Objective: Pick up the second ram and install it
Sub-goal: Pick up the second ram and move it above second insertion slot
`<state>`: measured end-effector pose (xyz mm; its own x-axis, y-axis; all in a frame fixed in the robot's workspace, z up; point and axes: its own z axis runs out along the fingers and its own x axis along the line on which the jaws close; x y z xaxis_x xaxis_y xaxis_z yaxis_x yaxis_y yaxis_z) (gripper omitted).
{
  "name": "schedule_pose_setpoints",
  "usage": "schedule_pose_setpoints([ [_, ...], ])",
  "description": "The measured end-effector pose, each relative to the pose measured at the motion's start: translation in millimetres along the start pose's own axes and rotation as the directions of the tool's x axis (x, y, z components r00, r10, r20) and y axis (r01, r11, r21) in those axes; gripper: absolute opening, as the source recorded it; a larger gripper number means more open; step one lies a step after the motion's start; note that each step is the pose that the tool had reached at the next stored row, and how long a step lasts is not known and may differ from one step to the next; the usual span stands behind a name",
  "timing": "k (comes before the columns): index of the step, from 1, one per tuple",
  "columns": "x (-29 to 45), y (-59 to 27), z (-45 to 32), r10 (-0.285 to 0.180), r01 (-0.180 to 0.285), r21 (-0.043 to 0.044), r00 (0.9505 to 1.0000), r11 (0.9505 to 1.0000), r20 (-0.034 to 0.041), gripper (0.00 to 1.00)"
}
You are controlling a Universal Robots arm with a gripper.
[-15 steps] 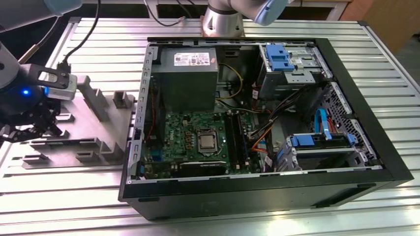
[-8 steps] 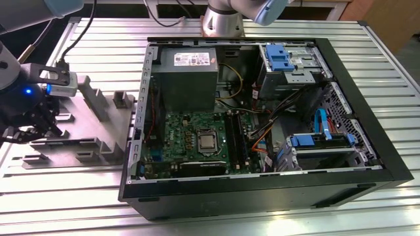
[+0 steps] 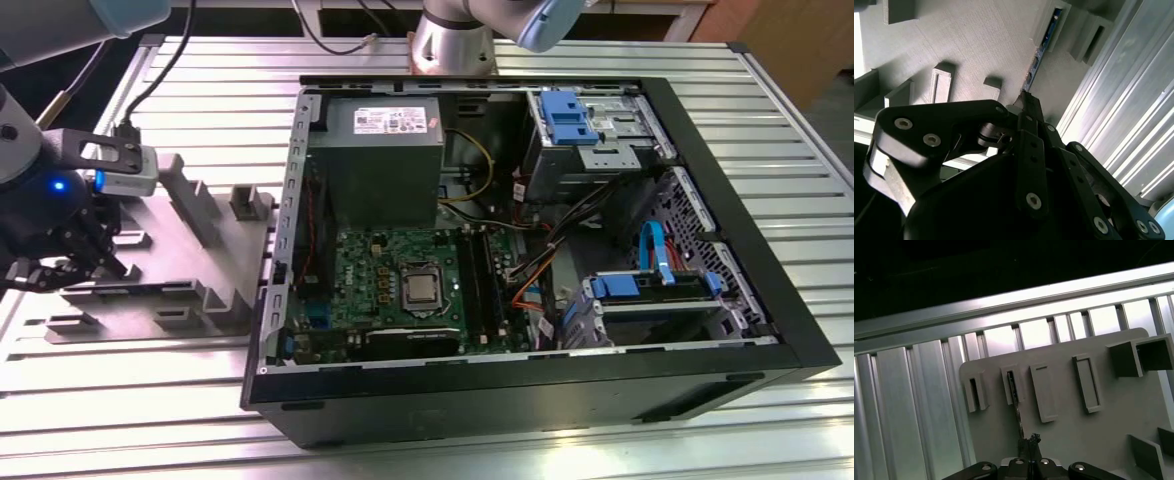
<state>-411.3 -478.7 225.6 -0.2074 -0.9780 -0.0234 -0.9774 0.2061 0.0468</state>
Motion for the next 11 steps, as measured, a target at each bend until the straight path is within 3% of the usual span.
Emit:
schedule_pose_setpoints([
  [6,0.0,0.0,0.2,-0.005,0.005,-0.0001,1.0,1.0,-0.0001,0.1],
  [11,-0.2,-1.0,2.0,-0.059,0.059,-0.0015,0.9982,0.9982,-0.0025,0.1],
])
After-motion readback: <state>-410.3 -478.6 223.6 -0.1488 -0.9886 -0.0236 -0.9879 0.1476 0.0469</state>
